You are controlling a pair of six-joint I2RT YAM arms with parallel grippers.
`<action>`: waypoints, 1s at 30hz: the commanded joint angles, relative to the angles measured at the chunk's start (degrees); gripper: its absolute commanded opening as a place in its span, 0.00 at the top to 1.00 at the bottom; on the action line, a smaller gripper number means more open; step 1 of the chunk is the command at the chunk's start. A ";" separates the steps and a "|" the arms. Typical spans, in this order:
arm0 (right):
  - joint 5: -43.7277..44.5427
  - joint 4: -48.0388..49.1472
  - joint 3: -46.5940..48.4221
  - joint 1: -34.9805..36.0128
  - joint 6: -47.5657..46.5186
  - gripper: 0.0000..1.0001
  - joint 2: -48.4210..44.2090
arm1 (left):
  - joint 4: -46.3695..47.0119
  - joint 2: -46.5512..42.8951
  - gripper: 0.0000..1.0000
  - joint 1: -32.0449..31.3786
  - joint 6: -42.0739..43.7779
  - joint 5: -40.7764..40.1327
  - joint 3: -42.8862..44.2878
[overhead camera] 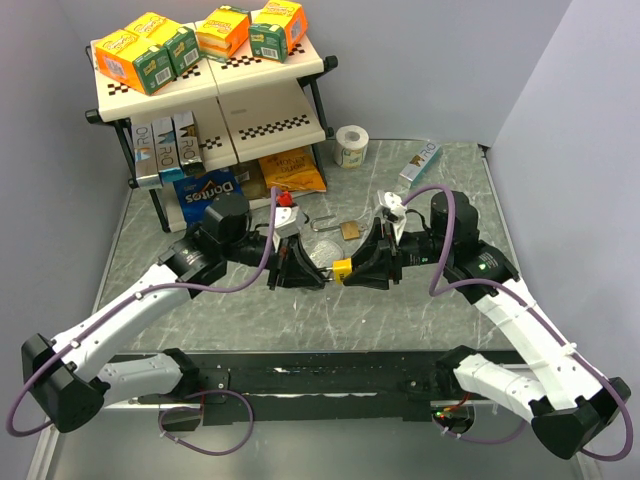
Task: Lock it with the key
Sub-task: Lock the lock.
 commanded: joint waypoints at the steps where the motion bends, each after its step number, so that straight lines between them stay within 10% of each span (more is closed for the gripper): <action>1: -1.22 6.07 -0.20 -0.14 0.26 1.00 -0.10 | 6.31 0.70 0.99 -2.38 -4.10 3.39 3.16; 30: 0.62 1.59 -0.47 4.17 -7.38 1.00 1.92 | 19.25 3.42 0.99 -4.40 -17.04 4.79 4.21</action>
